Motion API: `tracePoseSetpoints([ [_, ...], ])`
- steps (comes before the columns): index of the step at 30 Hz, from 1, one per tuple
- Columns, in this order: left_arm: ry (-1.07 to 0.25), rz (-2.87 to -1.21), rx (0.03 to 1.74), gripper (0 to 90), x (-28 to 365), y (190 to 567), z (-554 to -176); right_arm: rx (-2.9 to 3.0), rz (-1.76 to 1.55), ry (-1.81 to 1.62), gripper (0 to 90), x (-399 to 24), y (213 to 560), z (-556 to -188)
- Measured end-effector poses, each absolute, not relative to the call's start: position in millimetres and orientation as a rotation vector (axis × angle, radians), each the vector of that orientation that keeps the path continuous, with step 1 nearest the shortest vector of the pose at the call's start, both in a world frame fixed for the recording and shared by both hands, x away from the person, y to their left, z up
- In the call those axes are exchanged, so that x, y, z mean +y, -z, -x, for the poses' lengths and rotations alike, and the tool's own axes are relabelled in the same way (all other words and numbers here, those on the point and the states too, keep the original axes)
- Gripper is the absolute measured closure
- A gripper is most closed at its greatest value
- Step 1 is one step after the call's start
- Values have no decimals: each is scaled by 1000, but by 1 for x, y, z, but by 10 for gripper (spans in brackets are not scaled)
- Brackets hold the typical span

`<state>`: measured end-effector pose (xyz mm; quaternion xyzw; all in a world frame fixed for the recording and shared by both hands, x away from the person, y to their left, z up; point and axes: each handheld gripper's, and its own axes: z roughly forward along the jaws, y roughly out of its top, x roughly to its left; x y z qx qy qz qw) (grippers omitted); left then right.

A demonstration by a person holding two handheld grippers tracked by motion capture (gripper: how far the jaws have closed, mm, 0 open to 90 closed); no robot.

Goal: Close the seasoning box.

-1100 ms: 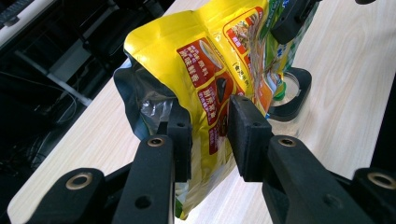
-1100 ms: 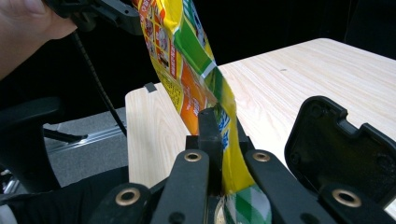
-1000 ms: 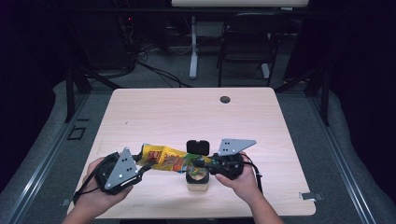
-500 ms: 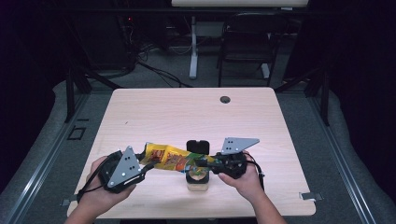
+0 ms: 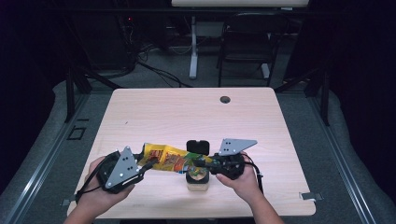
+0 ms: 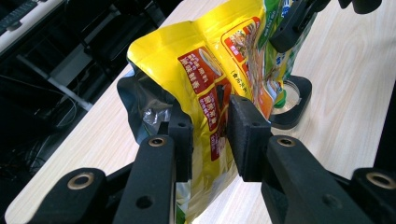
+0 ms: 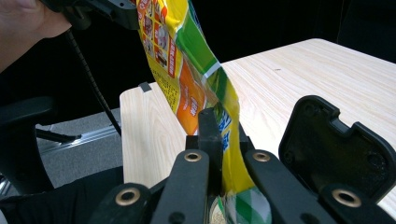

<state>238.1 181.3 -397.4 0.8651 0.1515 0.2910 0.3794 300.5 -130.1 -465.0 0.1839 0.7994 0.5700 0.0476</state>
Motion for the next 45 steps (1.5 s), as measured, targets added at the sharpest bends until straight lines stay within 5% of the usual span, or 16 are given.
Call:
tracePoseSetpoints([
  [45,-748,-2189,368,766,177,390,-239,2406,-559,-1740,899,-129,462,-298],
])
